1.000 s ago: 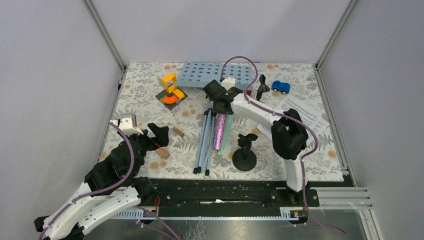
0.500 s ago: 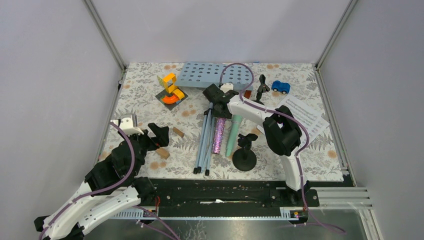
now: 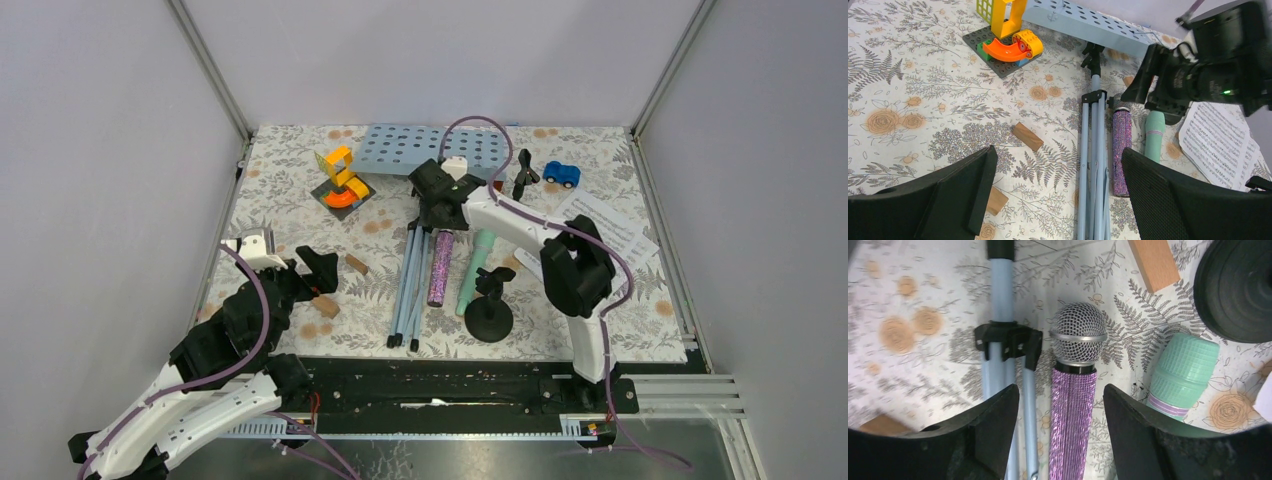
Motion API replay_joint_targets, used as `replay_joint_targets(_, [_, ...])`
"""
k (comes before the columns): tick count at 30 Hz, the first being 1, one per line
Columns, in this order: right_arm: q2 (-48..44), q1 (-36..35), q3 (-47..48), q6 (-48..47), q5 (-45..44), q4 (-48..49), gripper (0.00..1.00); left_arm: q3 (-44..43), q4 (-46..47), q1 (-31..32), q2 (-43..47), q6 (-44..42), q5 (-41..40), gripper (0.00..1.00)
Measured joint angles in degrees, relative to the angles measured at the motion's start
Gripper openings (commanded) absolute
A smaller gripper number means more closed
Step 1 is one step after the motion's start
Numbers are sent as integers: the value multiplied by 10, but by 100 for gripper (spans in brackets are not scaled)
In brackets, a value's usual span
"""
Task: Pack up the instrument practice props
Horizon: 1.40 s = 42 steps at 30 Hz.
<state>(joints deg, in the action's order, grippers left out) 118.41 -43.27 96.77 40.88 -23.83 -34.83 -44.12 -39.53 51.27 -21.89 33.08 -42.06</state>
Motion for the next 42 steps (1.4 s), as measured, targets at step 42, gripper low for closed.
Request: replay_joint_targets(42, [-946, 0, -638, -417, 362, 179, 92, 23, 32, 0, 0, -28, 16, 99])
